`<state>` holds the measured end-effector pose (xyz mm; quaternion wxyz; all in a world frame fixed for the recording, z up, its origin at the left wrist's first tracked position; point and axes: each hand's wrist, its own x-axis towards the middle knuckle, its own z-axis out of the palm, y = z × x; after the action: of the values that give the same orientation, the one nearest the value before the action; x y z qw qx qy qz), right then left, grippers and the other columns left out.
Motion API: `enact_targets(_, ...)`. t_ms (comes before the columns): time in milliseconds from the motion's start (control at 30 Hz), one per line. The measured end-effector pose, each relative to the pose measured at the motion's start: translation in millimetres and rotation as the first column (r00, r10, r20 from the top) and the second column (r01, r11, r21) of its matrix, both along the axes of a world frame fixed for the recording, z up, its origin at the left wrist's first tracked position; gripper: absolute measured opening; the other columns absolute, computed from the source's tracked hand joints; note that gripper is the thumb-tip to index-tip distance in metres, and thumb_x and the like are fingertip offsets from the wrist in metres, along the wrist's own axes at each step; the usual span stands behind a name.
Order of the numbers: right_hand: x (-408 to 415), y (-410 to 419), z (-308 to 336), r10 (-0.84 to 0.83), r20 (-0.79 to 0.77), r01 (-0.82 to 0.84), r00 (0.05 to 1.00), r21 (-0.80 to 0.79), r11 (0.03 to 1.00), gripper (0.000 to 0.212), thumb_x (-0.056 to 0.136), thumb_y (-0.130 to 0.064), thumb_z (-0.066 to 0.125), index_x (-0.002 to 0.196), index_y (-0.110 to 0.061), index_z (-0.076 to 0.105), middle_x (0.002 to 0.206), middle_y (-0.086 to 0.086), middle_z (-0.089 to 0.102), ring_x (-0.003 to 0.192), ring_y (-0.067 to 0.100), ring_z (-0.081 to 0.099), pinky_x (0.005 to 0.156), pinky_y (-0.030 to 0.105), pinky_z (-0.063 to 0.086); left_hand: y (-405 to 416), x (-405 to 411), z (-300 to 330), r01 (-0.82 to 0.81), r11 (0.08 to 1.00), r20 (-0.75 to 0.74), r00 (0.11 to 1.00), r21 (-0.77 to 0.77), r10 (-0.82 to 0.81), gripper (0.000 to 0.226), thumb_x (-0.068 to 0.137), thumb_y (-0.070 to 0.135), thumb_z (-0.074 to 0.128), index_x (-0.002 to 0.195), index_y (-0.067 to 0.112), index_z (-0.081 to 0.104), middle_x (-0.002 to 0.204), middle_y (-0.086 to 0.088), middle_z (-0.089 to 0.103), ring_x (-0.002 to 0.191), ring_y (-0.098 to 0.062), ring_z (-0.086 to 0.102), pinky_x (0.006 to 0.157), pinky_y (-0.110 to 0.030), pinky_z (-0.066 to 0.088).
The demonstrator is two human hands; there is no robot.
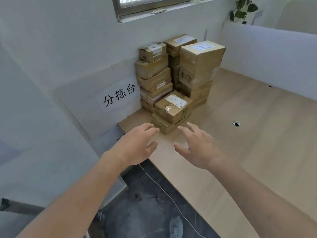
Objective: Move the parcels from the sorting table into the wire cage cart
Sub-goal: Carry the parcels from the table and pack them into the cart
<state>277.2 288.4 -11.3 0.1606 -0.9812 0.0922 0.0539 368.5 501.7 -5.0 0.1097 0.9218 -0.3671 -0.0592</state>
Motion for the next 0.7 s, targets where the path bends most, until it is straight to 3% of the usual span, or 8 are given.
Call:
enact_targets(300,109,-65,-33,-0.016,-0.082,0.019,0.997,0.043,0.999,0.068,0.1,-0.06,0.046,0.16,-0.031,0.031,0.168,0.005,0.025,0.149,0.027,0.035,0.113,0.041,0.038,-69,118,-40,0.011,0.997,-0.068,0.998,0.073,-0.006,0.054,0.107,0.041,0.046,0.158,0.027,0.036,0.164,0.003,0.032,0.147,-0.019,0.036,0.114,-0.038,0.042)
enact_targets(700,218,-94,-78,-0.108,-0.231,0.124,0.967,0.056,0.991,0.067,0.101,-0.061,0.045,0.159,-0.031,0.031,0.169,0.008,0.023,0.148,0.03,0.036,0.114,0.043,0.038,-121,248,-92,0.104,0.989,-0.15,0.985,0.103,-0.087,0.053,0.106,0.043,0.049,0.156,0.028,0.04,0.161,0.003,0.035,0.143,-0.02,0.042,0.109,-0.036,0.046)
